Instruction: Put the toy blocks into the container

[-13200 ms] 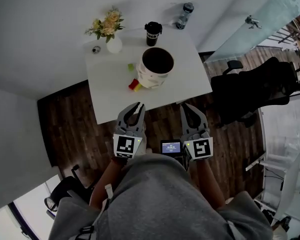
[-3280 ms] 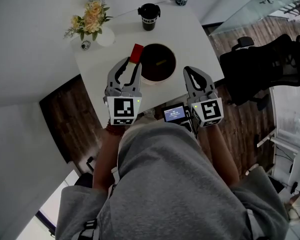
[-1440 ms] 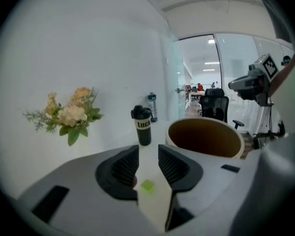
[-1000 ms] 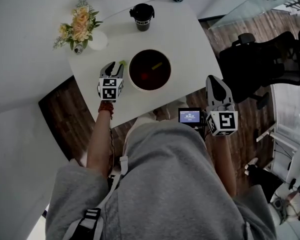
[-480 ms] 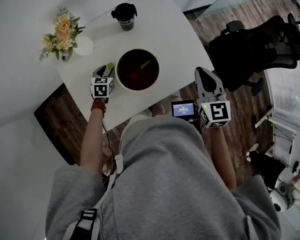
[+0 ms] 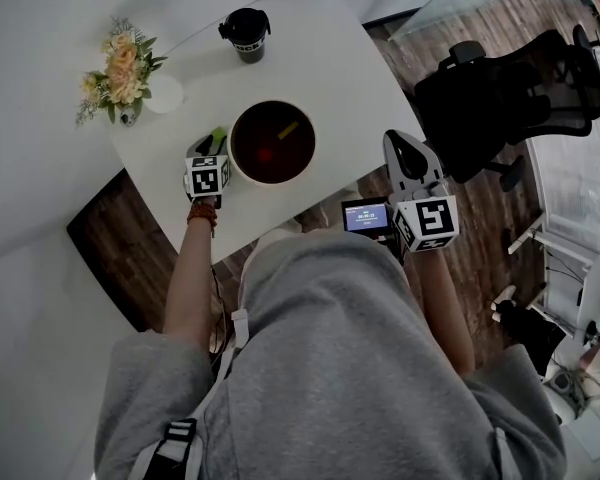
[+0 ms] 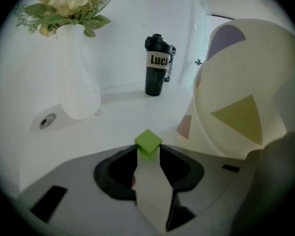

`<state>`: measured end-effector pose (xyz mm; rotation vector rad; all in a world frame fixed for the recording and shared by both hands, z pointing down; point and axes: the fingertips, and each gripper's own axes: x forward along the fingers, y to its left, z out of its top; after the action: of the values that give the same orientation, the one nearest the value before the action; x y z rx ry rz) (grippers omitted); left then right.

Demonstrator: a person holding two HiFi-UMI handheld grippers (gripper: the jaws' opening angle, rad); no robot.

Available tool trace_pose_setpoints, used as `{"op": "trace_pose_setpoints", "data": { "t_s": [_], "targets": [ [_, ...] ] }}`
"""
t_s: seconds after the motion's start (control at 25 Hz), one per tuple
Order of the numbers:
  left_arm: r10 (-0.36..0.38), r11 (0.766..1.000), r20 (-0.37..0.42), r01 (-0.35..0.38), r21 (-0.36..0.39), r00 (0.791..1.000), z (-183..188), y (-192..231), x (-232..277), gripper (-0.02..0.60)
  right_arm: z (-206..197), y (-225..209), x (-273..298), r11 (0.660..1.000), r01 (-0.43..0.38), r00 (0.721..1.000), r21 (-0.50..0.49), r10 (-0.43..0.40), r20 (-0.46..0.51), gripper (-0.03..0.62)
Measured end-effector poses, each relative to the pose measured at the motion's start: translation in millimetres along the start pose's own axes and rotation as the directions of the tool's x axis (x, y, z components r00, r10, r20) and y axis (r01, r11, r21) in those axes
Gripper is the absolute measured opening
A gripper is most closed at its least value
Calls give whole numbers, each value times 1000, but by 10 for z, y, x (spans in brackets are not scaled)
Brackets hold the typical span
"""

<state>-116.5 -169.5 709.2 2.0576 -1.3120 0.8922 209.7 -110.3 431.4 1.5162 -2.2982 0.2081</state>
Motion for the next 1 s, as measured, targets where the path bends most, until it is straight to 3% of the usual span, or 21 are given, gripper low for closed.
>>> {"op": "trace_pose_setpoints", "data": {
  "t_s": [0.2,0.32,0.44,0.72,1.0],
  "targets": [
    [21,998,13,-20,-59,1000,-8,26,-35,135,27,-14,-3,1000,-6,1000,-6,6,5,6],
    [31,999,25,-30,-36,999,0,26,-64,140,24,-8,-11,1000,-9,1000,-7,9,5,6],
    [27,1000,31,-27,3,999,21,24,-63,195,3,5,-24,1000,-13,1000,-8,13,0,7],
    [12,1000,35,-12,1,999,65,79,0,178,-39,-11,-82,1000,1,1000,-9,-1,-12,7],
    [47,999,64,-46,-21,997,98,135,-80,173,-84,1,-74,1000,4,1000,-1,-4,-22,7]
  ]
}}
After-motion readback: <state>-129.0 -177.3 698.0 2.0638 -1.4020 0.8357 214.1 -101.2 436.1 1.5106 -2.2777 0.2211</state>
